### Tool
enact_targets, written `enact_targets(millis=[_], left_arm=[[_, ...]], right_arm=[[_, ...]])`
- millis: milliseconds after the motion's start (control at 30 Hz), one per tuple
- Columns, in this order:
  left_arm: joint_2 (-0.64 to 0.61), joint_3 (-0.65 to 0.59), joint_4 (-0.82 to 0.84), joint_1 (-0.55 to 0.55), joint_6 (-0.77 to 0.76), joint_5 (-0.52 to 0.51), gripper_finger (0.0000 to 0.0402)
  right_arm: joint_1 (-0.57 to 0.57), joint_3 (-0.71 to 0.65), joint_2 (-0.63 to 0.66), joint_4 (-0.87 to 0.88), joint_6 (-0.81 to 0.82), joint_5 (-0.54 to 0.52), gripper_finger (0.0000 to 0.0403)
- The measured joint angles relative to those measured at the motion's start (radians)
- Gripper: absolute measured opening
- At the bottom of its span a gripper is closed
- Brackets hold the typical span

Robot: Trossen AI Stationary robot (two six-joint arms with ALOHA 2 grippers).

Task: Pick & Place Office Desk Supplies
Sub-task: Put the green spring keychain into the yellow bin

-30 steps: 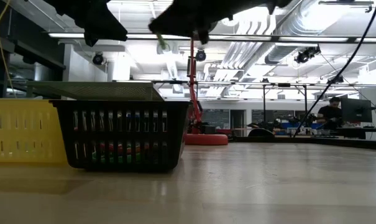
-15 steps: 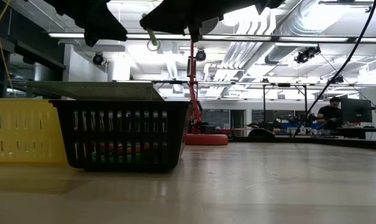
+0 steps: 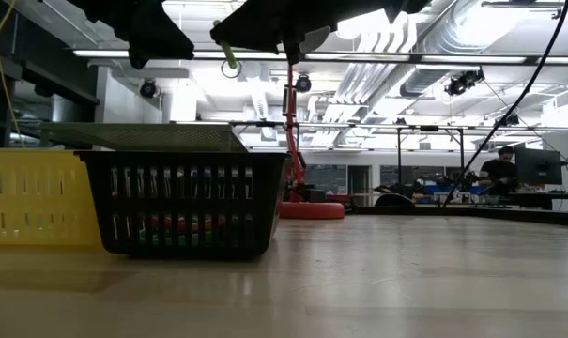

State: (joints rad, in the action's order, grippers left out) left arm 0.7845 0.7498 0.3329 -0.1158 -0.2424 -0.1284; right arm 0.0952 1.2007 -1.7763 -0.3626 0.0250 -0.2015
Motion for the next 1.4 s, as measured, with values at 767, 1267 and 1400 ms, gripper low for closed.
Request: enact_targets(millis=[767, 1267, 1400], left_arm=[[0.054, 0.001, -0.109, 0.109, 0.403, 0.204, 0.009], [0.141, 0.0, -0.232, 0.121, 0.522, 0.203, 0.009], [0.158, 0.0, -0.236, 0.128, 0.542, 0.205, 0.009]], right_arm=[[0.002, -0.001, 0.002, -0.017, 0.008, 0.166, 0.0034], [0.001, -0.001, 0.002, -0.037, 0.008, 0.201, 0.0034], [0.001, -0.001, 0.002, -0.037, 0.008, 0.208, 0.0034]])
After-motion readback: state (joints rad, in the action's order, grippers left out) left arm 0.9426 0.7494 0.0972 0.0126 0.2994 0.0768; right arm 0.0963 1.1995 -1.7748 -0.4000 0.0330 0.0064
